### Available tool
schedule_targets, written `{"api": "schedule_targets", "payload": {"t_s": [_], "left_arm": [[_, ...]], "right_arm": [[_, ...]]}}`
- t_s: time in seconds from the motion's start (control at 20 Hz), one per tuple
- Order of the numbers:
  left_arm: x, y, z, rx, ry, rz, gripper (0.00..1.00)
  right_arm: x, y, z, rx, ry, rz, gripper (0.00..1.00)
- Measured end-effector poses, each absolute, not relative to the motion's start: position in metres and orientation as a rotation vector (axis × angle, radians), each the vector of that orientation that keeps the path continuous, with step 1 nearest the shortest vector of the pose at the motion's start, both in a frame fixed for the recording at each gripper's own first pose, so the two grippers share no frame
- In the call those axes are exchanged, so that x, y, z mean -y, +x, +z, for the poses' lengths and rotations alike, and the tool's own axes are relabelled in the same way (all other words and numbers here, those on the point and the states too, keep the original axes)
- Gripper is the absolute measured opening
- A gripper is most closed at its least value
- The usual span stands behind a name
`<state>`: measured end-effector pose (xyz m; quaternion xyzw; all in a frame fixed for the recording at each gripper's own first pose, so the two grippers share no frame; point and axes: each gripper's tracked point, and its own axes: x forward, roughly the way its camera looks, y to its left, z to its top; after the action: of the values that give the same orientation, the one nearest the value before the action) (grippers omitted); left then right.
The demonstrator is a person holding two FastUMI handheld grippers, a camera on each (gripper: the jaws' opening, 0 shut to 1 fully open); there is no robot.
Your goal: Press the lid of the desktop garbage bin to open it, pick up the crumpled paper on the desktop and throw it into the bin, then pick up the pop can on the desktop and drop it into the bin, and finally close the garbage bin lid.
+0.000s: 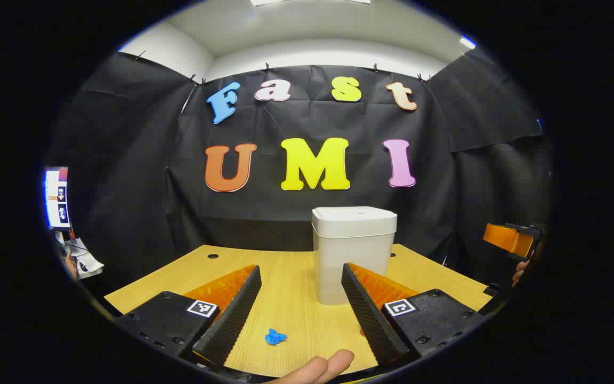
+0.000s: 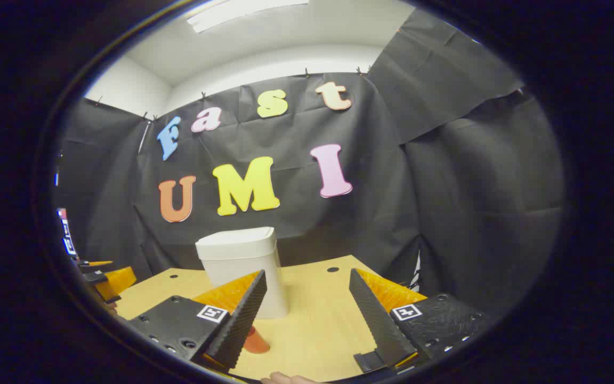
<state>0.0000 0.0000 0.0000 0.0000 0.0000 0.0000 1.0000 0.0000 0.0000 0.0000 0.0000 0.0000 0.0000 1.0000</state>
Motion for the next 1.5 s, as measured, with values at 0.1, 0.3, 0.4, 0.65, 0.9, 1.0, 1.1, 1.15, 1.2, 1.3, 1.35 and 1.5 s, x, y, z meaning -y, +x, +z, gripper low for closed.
{"api": "schedule_targets", "payload": {"t_s": [0.1, 0.3, 0.4, 0.65, 0.9, 1.0, 1.1, 1.15, 1.2, 1.3, 1.35, 1.5], "left_arm": [[-0.014, -0.002, -0.004, -0.004, -0.014, -0.002, 0.98], [-0.030, 0.001, -0.023, -0.045, -0.027, -0.009, 0.98], [-0.040, 0.001, -0.022, -0.039, -0.025, 0.019, 0.98], [-0.042, 0.001, -0.021, -0.033, -0.006, 0.022, 0.98], [-0.036, 0.005, -0.028, -0.053, -0.007, 0.001, 0.98], [-0.039, 0.006, -0.028, -0.057, -0.005, 0.003, 0.98], [-0.039, 0.006, -0.029, -0.058, -0.003, 0.008, 0.98], [-0.039, 0.006, -0.029, -0.059, -0.003, 0.011, 0.98], [-0.039, 0.006, -0.029, -0.060, -0.003, 0.012, 0.98], [-0.038, 0.007, -0.031, -0.064, 0.002, 0.010, 0.98], [-0.038, 0.008, -0.032, -0.065, 0.006, 0.008, 0.98], [-0.037, 0.010, -0.032, -0.062, 0.019, 0.002, 0.98]], "right_arm": [[-0.013, -0.003, 0.000, -0.003, -0.013, 0.001, 0.95], [-0.049, 0.000, -0.010, -0.031, -0.042, 0.037, 0.96], [-0.065, -0.001, -0.015, -0.034, -0.073, 0.064, 0.96], [-0.087, -0.009, -0.020, -0.024, -0.135, 0.102, 0.96], [-0.103, -0.016, -0.034, -0.079, -0.108, 0.154, 0.96], [-0.104, -0.018, -0.030, -0.070, -0.112, 0.155, 0.94], [-0.105, -0.015, -0.032, -0.067, -0.118, 0.153, 0.96], [-0.105, -0.014, -0.033, -0.070, -0.115, 0.153, 0.94], [-0.104, -0.012, -0.034, -0.076, -0.114, 0.147, 0.96], [-0.098, -0.006, -0.033, -0.077, -0.121, 0.123, 0.96], [-0.097, -0.002, -0.031, -0.073, -0.127, 0.116, 0.93], [-0.104, 0.012, -0.025, -0.064, -0.100, 0.136, 0.96]]}}
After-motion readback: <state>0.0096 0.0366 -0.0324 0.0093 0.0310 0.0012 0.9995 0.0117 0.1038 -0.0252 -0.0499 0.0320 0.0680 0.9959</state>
